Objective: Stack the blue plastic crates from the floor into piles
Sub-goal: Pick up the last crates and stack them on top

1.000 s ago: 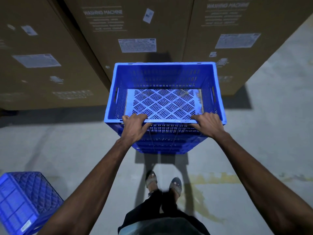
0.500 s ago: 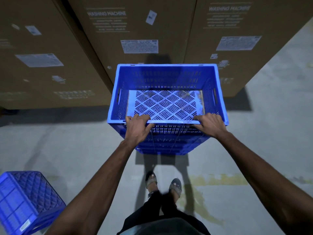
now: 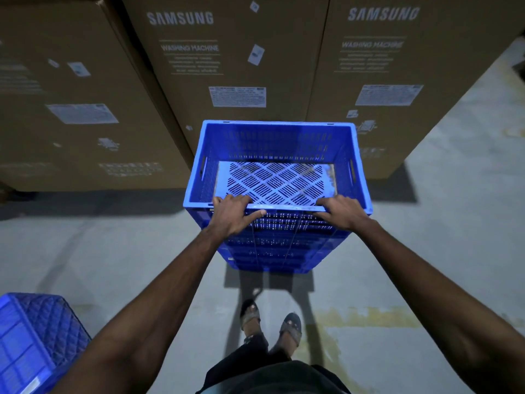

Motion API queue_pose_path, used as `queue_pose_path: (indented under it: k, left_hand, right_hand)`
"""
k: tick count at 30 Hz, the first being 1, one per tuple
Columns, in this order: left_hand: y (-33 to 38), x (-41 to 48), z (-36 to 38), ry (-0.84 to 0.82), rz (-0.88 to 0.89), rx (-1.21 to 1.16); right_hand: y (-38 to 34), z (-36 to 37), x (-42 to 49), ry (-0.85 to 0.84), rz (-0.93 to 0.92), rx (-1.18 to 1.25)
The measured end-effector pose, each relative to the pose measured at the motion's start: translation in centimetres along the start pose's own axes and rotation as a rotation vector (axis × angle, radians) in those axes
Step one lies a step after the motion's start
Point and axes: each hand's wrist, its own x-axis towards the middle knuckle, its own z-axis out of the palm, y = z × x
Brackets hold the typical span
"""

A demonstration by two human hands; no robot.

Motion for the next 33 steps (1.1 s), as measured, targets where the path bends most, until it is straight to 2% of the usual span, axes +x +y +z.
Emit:
queue_pose_path:
  k: [2,4,7,10,13,16,19,26,33]
  left_hand:
    - [0.4,-0.8,-0.5,0.012,-0.022,-0.029]
    - [1.0,-2.2,-0.9,0.114,-0.039,-0.084]
    - [1.7,-5.3,-1.5,0.314,-0.012,-0.195]
    - [1.1,-9.4,-1.4,0.367,0.035,-0.250]
    - [0.0,-14.3,0.8,0.272,-0.055,-0.297]
    - [-1.0,-19.2,4.1,0.045,-0.200,-0.264]
    - [-2.3,-24.0,6.7,-0.124,-0.322,-0.286]
    - [-7.4,-35.0,9.3,-0.073,-0.525,-0.444]
    - [-16.9,-49.0,10.3,0.023,-0.695,-0.580]
  right_hand:
    - [-0.8,-0.3,-0.4,0.005,-0.010,0.052]
    - [-2.2,-0.6,-1.2,0.056,-0.052,0.100]
    - [-5.1,-0.3,-3.4,0.268,-0.185,0.147]
    - [-9.2,1.1,-5.9,0.410,-0.275,0.222]
    - [-13.7,4.7,-8.3,0.296,-0.317,0.307]
    - [-17.2,9.1,-10.4,0.084,-0.300,0.347]
    - [-20.1,11.7,-11.6,-0.026,-0.248,0.369]
    - [-28.4,13.9,-13.2,-0.089,-0.304,0.275]
    - [-42.9,17.7,-15.9,-0.205,-0.400,0.233]
